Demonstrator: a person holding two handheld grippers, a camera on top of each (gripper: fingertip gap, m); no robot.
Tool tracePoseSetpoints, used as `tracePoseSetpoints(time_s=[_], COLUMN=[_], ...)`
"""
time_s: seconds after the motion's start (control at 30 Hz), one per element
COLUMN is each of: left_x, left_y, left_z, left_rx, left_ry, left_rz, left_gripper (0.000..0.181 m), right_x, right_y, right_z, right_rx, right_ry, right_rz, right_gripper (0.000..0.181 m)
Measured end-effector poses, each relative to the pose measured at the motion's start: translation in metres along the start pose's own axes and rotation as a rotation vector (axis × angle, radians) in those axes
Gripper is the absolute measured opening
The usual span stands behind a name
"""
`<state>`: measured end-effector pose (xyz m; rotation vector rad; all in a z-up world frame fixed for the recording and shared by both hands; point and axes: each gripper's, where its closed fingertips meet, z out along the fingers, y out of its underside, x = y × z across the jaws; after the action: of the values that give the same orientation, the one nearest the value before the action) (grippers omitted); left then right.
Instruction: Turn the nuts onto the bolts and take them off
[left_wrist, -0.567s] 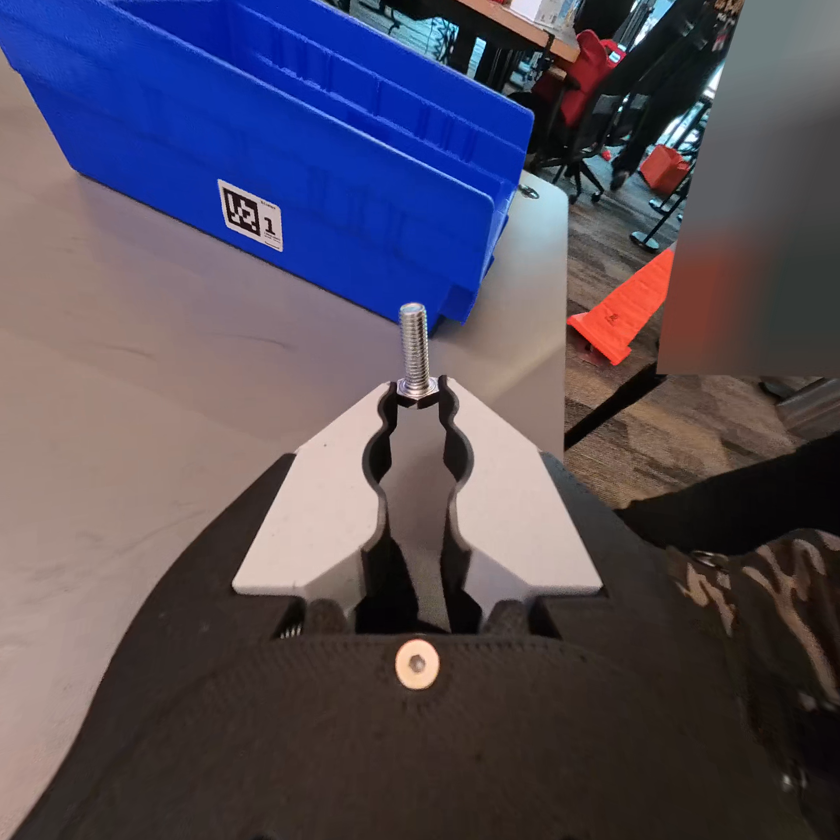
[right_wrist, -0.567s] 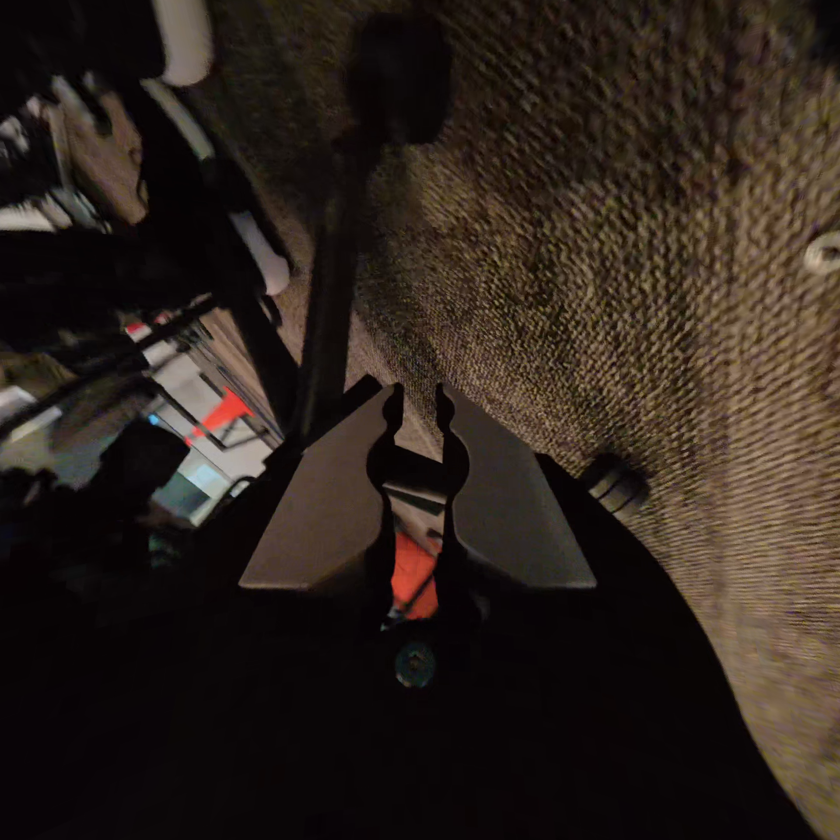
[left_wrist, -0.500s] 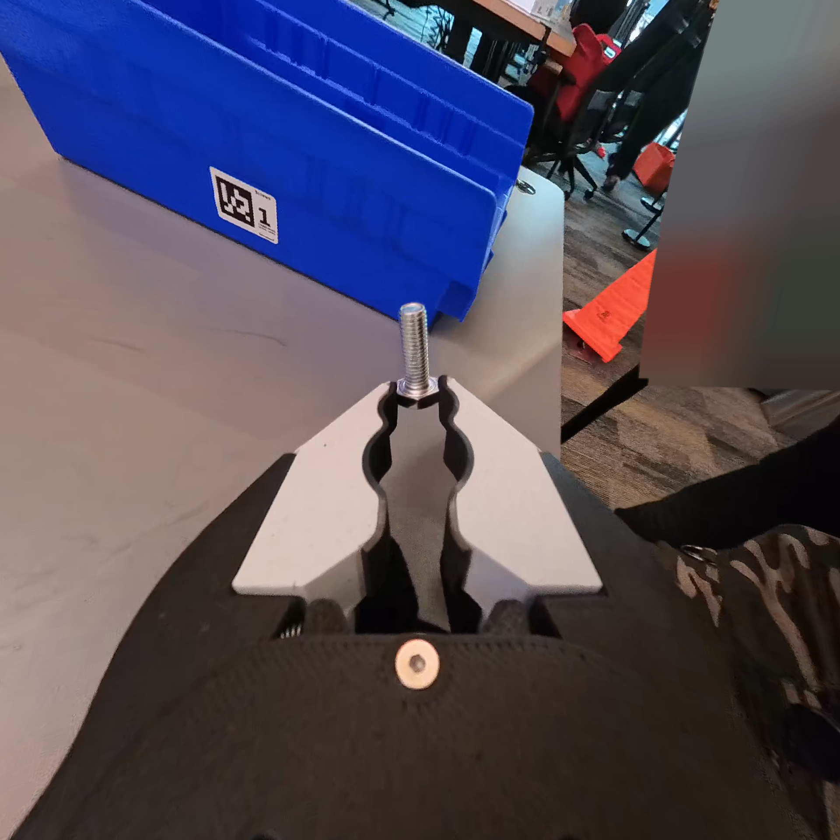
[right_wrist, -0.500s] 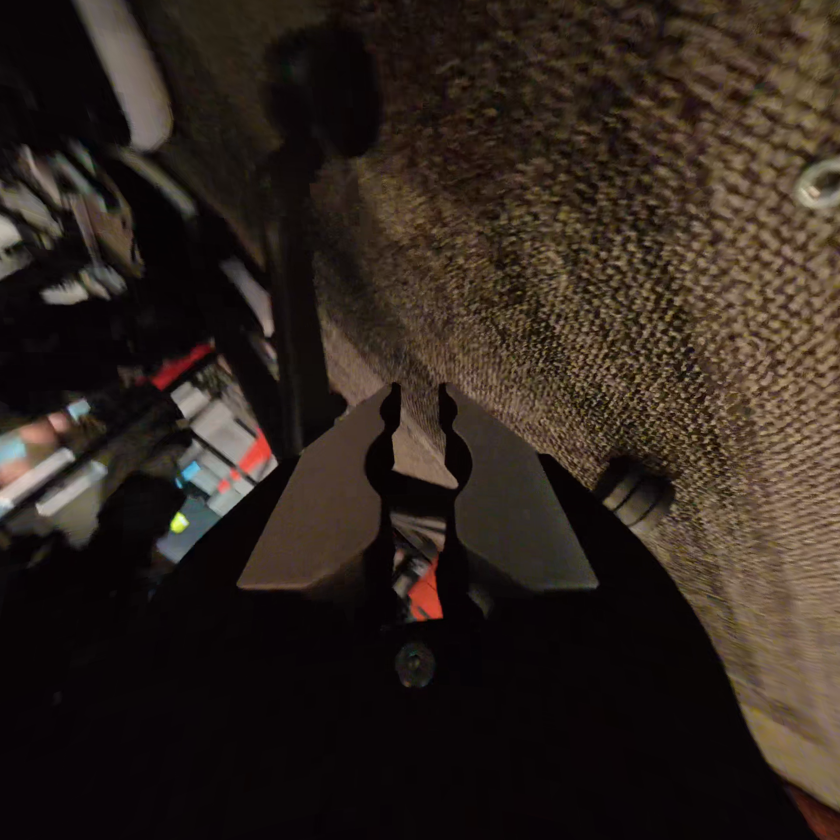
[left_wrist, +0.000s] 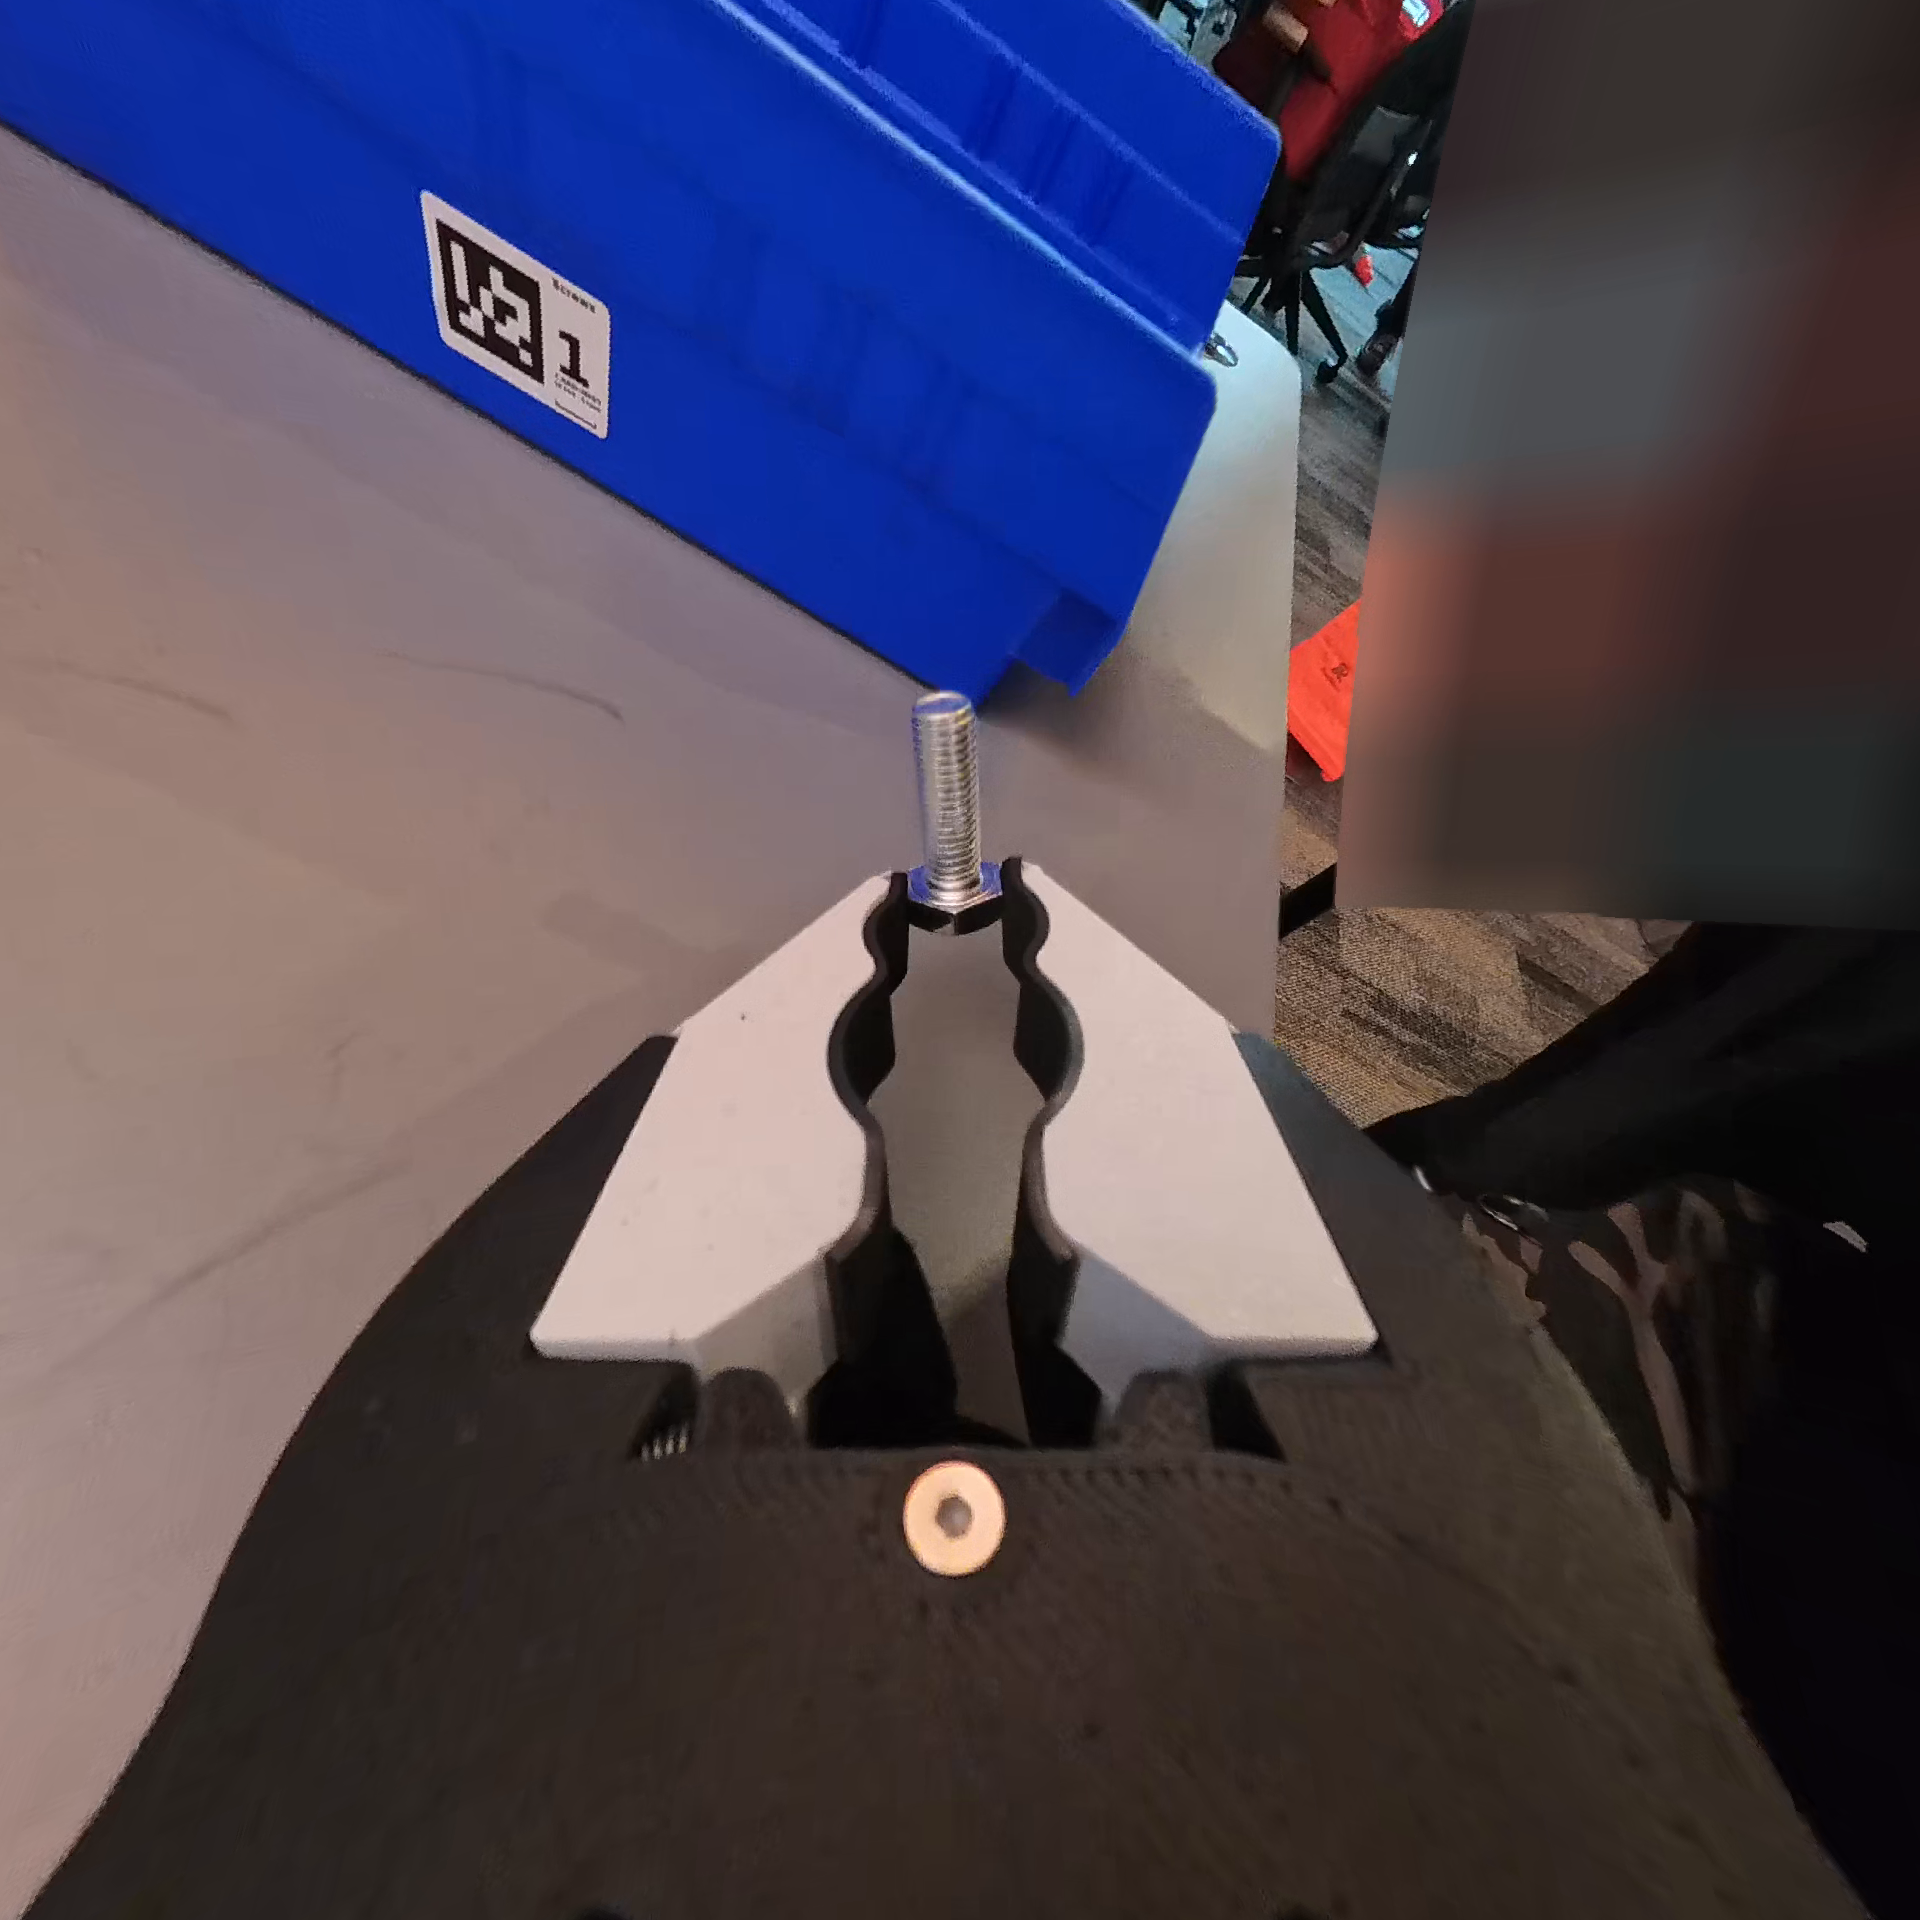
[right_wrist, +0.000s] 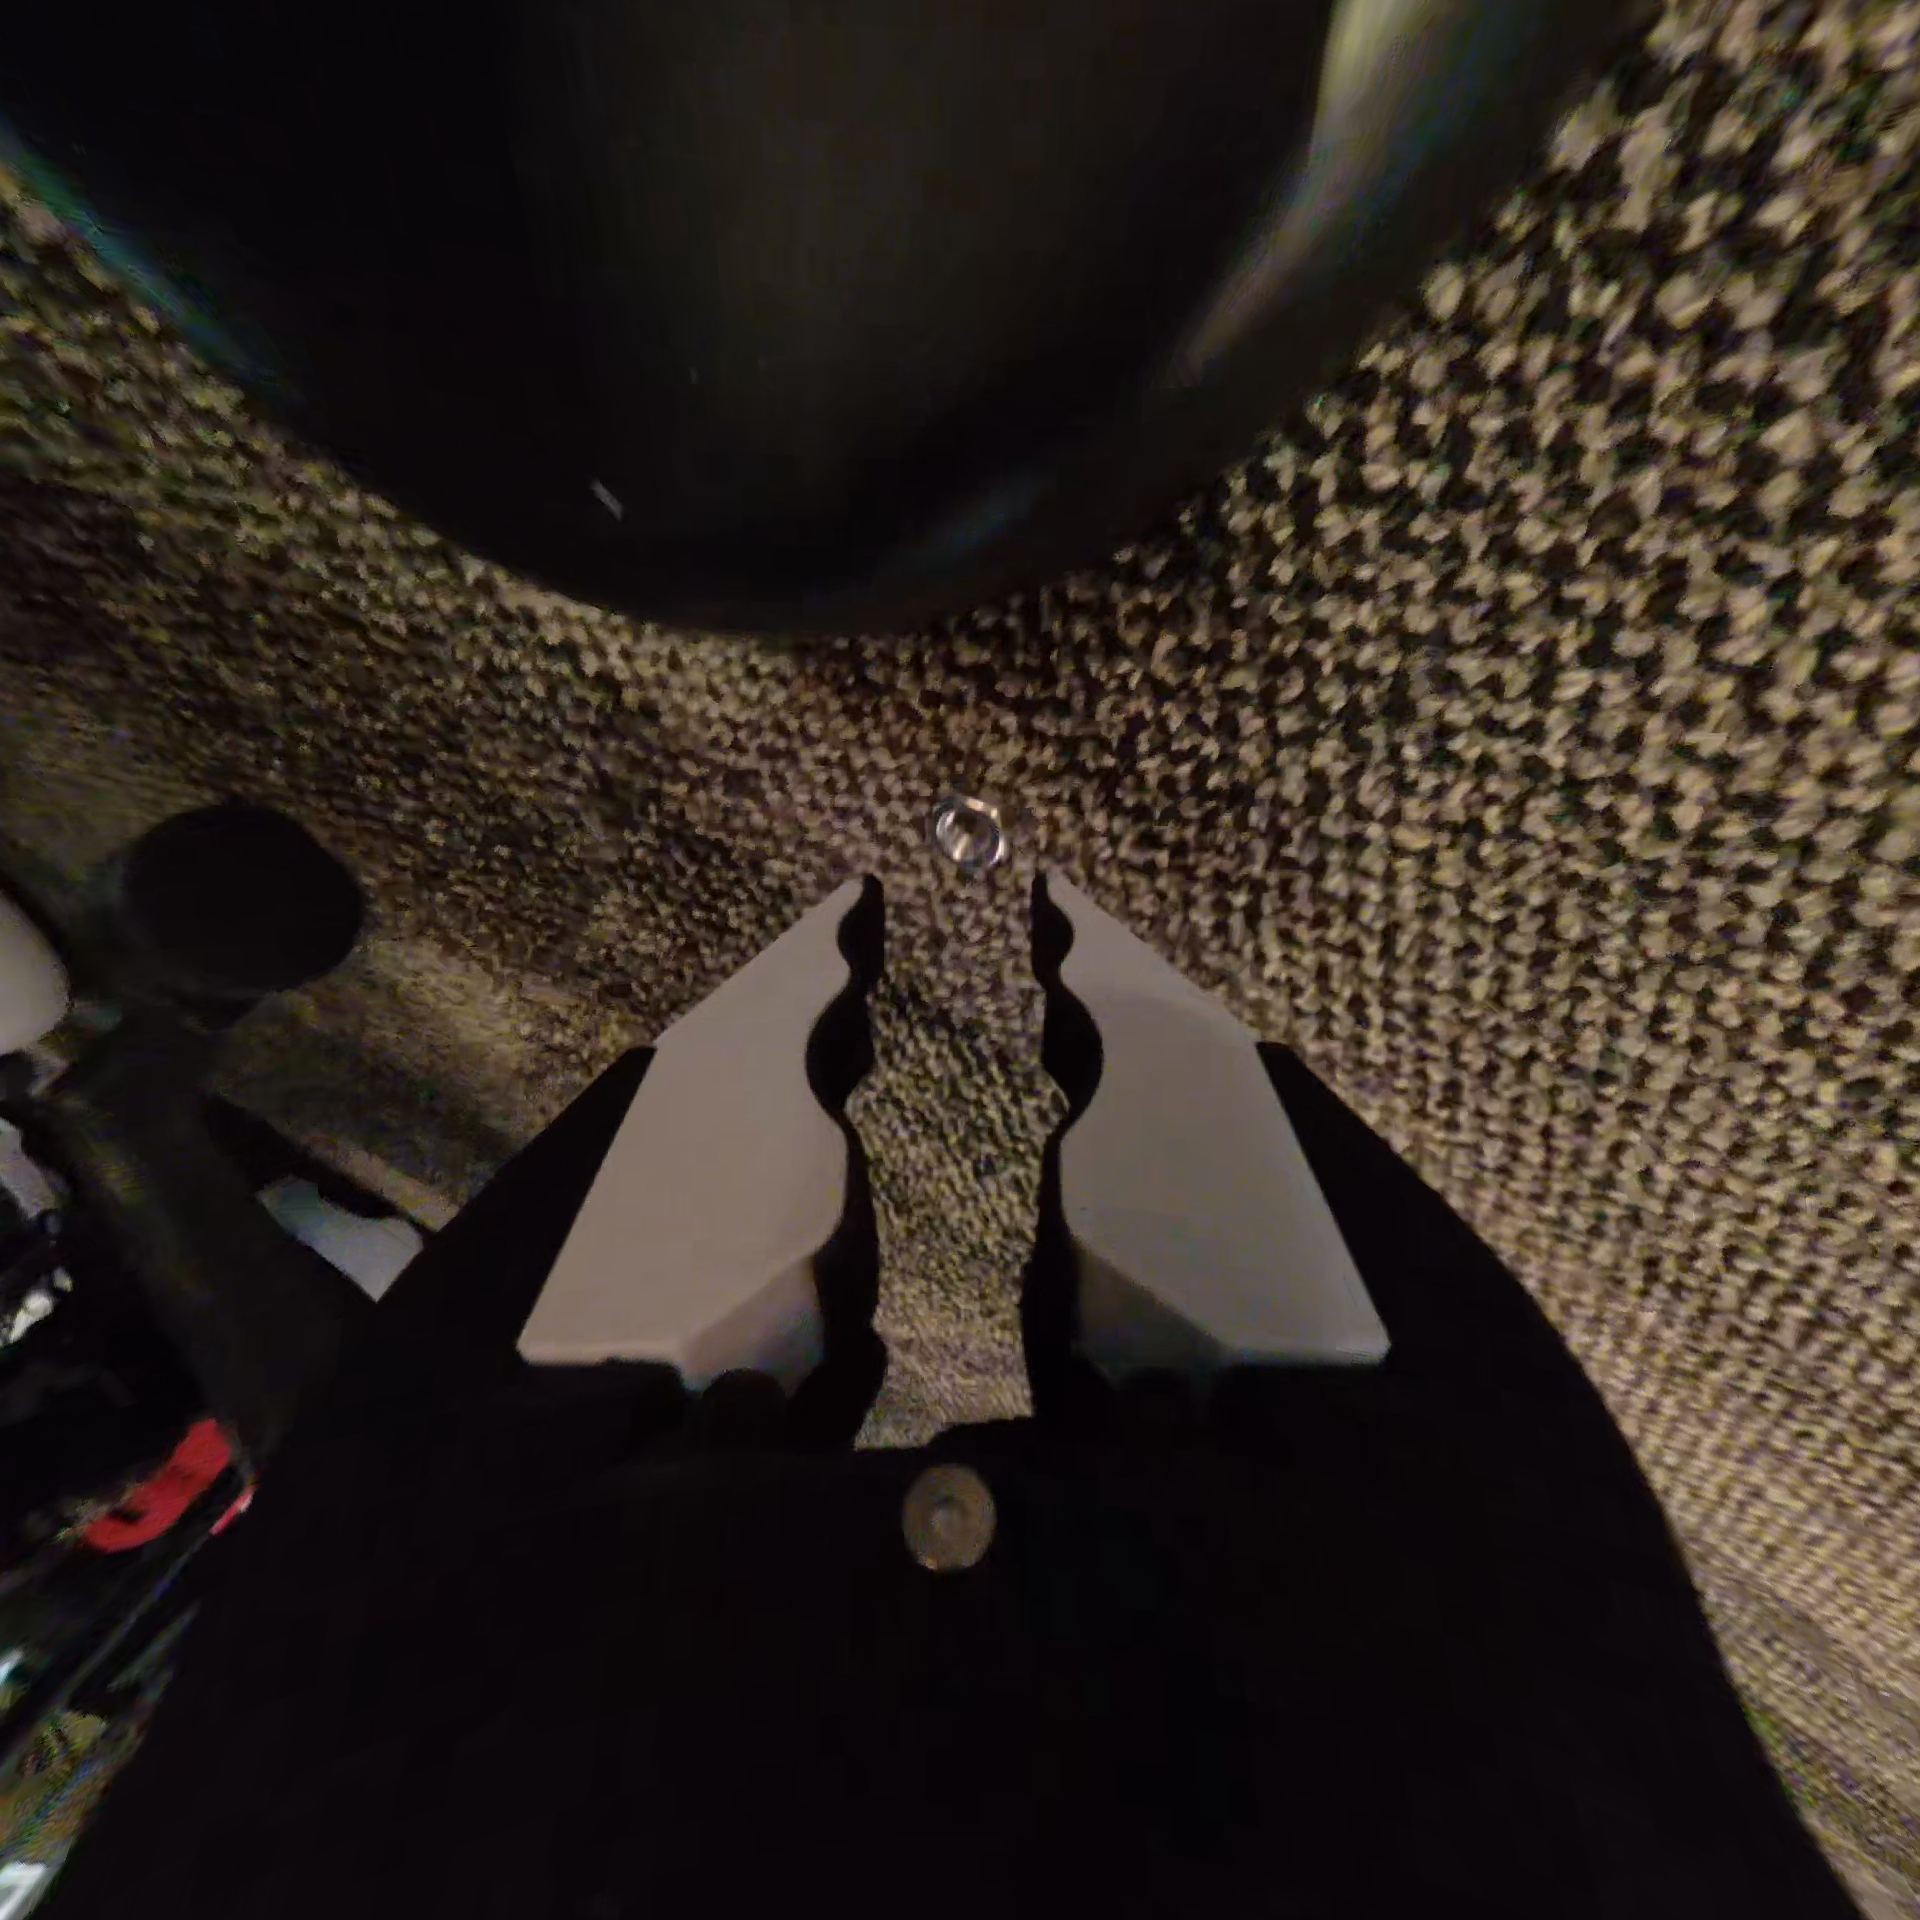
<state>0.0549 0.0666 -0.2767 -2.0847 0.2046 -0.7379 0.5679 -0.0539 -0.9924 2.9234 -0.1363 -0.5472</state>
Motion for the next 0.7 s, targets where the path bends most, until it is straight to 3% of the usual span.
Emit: tracePoseSetpoints(time_s=[0.2,0.33,0.43,0.57,0.7], left_x=[-0.002,-0.004,-0.004,-0.005,-0.005], left_y=[0.003,0.004,0.005,0.006,0.006], left_z=[0.003,0.004,0.005,0.006,0.007], left_rx=[-0.032,-0.039,-0.044,-0.054,-0.057], left_ry=[-0.005,-0.016,-0.021,-0.022,-0.024], left_rz=[-0.018,-0.017,-0.018,-0.019,-0.021], left_gripper=[0.016,0.016,0.016,0.016,0.016], right_x=[0.001,0.010,0.011,0.010,0.005], right_y=[-0.011,-0.013,-0.013,-0.012,-0.009], right_z=[0.019,0.022,0.022,0.020,0.019], right_rx=[-0.025,-0.042,-0.071,-0.037,-0.018], right_ry=[0.032,0.065,0.049,0.026,-0.002], right_rz=[0.025,0.031,-0.002,0.014,0.032], right_gripper=[0.030,0.009,0.008,0.012,0.027])
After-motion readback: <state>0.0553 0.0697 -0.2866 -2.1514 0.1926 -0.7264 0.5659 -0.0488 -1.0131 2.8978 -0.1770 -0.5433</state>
